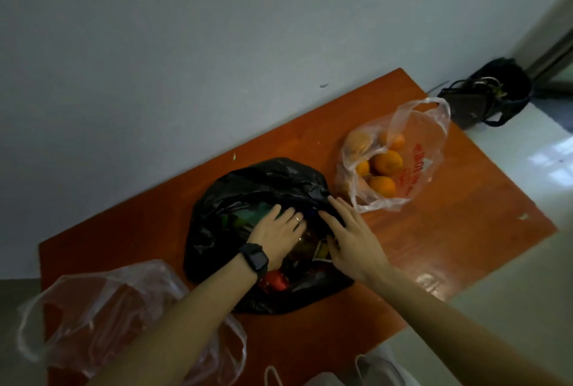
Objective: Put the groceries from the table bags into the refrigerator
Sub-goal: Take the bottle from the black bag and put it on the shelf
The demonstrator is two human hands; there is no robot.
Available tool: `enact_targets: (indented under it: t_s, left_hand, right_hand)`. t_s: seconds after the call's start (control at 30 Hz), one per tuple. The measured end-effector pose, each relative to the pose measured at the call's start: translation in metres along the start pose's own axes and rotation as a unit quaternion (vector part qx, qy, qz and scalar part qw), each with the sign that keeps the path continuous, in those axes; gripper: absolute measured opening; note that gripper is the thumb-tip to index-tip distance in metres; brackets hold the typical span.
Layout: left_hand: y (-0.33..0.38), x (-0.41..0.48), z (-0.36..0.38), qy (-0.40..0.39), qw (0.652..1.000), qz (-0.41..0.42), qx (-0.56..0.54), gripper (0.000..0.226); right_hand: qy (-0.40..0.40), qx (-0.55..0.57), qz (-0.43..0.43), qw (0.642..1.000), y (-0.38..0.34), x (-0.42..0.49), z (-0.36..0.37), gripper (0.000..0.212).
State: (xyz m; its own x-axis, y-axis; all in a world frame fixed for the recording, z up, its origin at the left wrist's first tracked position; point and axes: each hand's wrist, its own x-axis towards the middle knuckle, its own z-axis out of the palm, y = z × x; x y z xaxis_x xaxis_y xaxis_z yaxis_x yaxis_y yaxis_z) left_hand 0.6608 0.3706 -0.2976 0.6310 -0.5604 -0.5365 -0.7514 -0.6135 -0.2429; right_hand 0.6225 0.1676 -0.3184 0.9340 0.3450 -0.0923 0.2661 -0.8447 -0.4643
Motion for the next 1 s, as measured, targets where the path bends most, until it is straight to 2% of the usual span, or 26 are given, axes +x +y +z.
enact_targets:
  t_s: [0.13,0.2,0.27,0.33,0.43,0.63,0.7,0.83,1.0]
  left_hand:
    - [0.007,0.017,0.003,-0.012,1.000,0.023,0.008,0.108]
    - [0.012,0.022,0.006,-0.019,1.000,0.018,0.012,0.111]
    - [0.018,0.024,0.007,-0.021,1.000,0.014,0.009,0.099]
    - [0.024,0.024,0.004,-0.009,1.000,0.010,-0.006,0.073]
    - [0.031,0.020,-0.003,0.000,1.000,0.016,0.004,0.055]
    - [0.024,-0.002,0.000,-0.003,0.997,0.074,0.030,0.089]
    - [0.022,-0.010,-0.003,0.011,0.997,0.077,0.020,0.091]
    - [0.017,-0.023,-0.019,0.063,0.997,0.048,-0.027,0.093]
    - [0.007,-0.036,-0.044,0.127,0.981,-0.026,-0.145,0.096]
  right_hand:
    - [0.008,0.011,0.032,0.999,0.003,-0.037,0.015,0.065]
    - [-0.021,0.005,0.068,0.997,0.010,-0.046,0.020,0.074]
    - [-0.092,0.015,0.097,0.991,0.020,-0.045,0.022,0.079]
    - [-0.152,0.033,0.104,0.982,0.026,-0.039,0.021,0.081]
    - [-0.187,0.055,0.121,0.973,0.030,-0.028,0.018,0.085]
    - [-0.185,0.052,0.142,0.971,0.028,-0.021,0.007,0.080]
    - [-0.170,0.054,0.141,0.974,0.026,-0.022,0.007,0.077]
    - [-0.139,0.047,0.132,0.980,0.022,-0.021,0.007,0.074]
    - [-0.105,0.057,0.125,0.985,0.009,-0.019,-0.001,0.065]
